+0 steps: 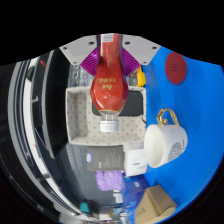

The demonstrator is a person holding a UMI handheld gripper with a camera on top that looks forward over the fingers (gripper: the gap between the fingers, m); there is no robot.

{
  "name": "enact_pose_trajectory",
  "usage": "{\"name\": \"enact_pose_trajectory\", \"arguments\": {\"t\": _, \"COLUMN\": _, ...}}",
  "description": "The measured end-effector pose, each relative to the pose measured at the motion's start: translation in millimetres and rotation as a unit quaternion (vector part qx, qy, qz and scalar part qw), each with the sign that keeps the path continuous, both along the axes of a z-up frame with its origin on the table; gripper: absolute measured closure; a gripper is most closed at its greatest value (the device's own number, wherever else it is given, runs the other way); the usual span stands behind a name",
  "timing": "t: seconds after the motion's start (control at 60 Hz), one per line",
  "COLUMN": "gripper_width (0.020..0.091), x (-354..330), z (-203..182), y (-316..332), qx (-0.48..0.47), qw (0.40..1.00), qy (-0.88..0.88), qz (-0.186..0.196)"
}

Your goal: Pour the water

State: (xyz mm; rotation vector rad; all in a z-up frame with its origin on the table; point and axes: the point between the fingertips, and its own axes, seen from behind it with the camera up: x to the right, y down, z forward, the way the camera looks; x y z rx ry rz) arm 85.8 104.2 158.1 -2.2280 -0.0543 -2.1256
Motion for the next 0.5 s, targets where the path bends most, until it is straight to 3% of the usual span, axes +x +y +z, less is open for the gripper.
{"name": "enact_pose_trajectory", "arguments": {"t": 0.317, "gripper_width": 0.086, "x": 6, "z": 8, "y": 48, "qx": -0.271, "qw": 0.96, "qy": -0.056, "qz": 0.038}}
{"name": "enact_pose_trajectory", "arguments": {"t": 0.5, "gripper_width": 0.0857, "x": 7, "z": 9, "y": 58, "qx": -0.324, "qw": 0.942, "qy": -0.071, "qz": 0.043}}
